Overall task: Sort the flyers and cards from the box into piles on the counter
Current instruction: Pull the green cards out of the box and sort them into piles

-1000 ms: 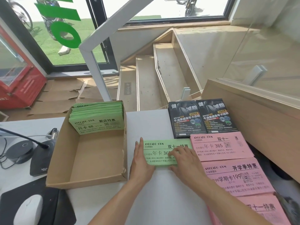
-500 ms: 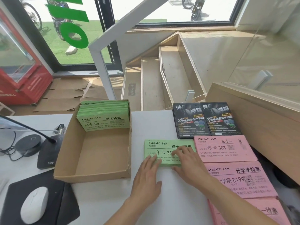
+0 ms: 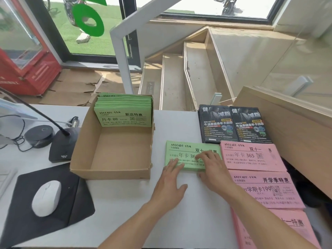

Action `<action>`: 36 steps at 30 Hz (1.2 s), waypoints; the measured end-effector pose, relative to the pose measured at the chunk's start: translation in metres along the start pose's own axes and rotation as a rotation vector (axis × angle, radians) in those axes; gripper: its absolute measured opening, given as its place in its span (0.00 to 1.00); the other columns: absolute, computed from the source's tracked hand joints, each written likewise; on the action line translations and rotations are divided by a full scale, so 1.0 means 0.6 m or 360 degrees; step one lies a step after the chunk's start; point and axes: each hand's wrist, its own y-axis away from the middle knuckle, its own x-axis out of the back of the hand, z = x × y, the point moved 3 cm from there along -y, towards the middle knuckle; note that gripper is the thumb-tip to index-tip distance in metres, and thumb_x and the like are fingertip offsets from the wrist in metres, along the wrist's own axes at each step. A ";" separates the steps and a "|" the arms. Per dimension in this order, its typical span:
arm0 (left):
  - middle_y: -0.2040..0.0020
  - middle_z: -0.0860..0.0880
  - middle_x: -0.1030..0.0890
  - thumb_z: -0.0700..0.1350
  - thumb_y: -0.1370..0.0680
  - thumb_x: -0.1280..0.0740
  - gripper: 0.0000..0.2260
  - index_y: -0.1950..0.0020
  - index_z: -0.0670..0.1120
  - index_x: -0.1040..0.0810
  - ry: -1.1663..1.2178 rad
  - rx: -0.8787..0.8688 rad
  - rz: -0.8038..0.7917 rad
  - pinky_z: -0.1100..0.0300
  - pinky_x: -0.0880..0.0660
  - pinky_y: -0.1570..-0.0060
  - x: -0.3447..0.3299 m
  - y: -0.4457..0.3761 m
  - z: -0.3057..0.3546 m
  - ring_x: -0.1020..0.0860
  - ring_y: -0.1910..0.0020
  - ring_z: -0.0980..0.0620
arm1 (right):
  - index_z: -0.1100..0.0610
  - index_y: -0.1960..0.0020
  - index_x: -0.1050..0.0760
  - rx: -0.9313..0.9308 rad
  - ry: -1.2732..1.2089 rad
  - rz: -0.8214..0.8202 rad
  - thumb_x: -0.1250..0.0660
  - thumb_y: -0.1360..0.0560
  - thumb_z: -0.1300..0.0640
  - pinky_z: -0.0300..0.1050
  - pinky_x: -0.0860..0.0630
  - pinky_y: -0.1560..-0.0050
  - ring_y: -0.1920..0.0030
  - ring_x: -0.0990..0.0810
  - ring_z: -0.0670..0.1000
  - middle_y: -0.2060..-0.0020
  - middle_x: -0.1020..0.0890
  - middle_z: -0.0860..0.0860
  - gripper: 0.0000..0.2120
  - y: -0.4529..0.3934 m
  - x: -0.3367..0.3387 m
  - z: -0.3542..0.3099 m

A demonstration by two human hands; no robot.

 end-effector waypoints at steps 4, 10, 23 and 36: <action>0.25 0.64 0.33 0.44 0.22 0.30 0.22 0.29 0.56 0.26 0.0353 -0.0245 0.0280 0.61 0.36 0.27 0.060 0.039 0.039 0.36 0.25 0.62 | 0.46 0.31 0.29 -0.0078 -0.0098 0.0018 0.29 0.25 0.48 0.45 0.35 0.33 0.32 0.34 0.49 0.35 0.29 0.45 0.24 -0.008 0.018 -0.026; 0.36 0.55 0.20 0.35 0.24 0.28 0.16 0.38 0.47 0.20 0.0472 -0.0385 0.0903 0.64 0.26 0.39 0.248 0.039 0.027 0.23 0.37 0.62 | 0.47 0.37 0.23 0.0147 -0.0615 0.0361 0.30 0.23 0.54 0.36 0.36 0.42 0.38 0.28 0.46 0.41 0.22 0.42 0.14 -0.057 0.068 -0.156; 0.25 0.46 0.31 0.39 0.25 0.29 0.31 0.23 0.47 0.32 -0.0755 -0.0081 0.0685 0.46 0.37 0.25 0.462 -0.167 -0.178 0.38 0.23 0.45 | 0.48 0.20 0.43 0.0497 0.0021 0.0165 0.36 0.22 0.57 0.49 0.47 0.22 0.21 0.46 0.54 0.20 0.43 0.50 0.33 -0.243 0.054 -0.357; 0.22 0.47 0.34 0.37 0.25 0.30 0.29 0.24 0.46 0.31 -0.0565 -0.0091 0.0746 0.52 0.53 0.20 0.430 -0.179 -0.203 0.42 0.20 0.47 | 0.51 0.39 0.19 0.0571 -0.0109 0.0662 0.31 0.32 0.69 0.46 0.30 0.38 0.41 0.22 0.53 0.49 0.14 0.47 0.24 -0.245 0.030 -0.348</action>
